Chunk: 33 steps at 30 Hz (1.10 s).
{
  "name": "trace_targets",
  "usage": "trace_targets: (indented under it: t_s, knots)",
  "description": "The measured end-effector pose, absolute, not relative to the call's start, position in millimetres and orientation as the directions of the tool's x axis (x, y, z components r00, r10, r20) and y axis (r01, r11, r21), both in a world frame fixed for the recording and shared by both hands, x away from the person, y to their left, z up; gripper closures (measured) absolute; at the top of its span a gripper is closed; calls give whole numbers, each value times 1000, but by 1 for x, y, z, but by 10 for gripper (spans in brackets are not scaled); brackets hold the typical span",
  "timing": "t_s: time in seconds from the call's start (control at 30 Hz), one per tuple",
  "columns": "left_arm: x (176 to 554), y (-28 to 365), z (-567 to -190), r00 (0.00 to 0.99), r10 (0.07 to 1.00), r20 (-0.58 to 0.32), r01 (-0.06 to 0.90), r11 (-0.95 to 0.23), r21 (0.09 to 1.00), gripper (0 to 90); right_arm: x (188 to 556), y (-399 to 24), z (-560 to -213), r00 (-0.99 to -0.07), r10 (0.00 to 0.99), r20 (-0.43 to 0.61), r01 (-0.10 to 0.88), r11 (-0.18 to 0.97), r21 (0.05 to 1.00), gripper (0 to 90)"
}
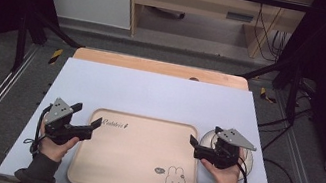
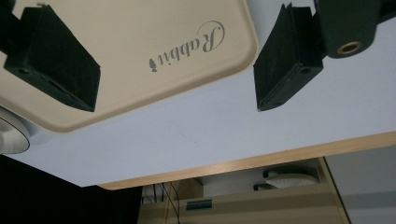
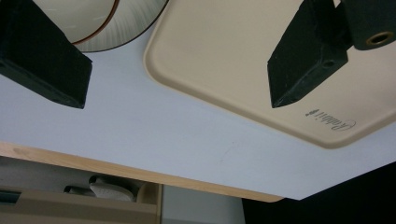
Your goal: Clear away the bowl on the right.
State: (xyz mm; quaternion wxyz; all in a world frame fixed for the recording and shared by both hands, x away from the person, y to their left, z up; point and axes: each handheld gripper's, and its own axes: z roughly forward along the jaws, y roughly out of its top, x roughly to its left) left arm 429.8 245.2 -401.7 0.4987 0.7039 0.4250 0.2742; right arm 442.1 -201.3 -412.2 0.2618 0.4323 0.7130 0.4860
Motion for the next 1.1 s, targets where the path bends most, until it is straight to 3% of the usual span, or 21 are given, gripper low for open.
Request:
trace_targets:
  t_s: [1.1]
  knots:
    - [432, 248, -405, 482, 875, -41, 335, -142, 931, 143, 442, -225, -403, -412, 907, 84, 384, 90, 919, 98]
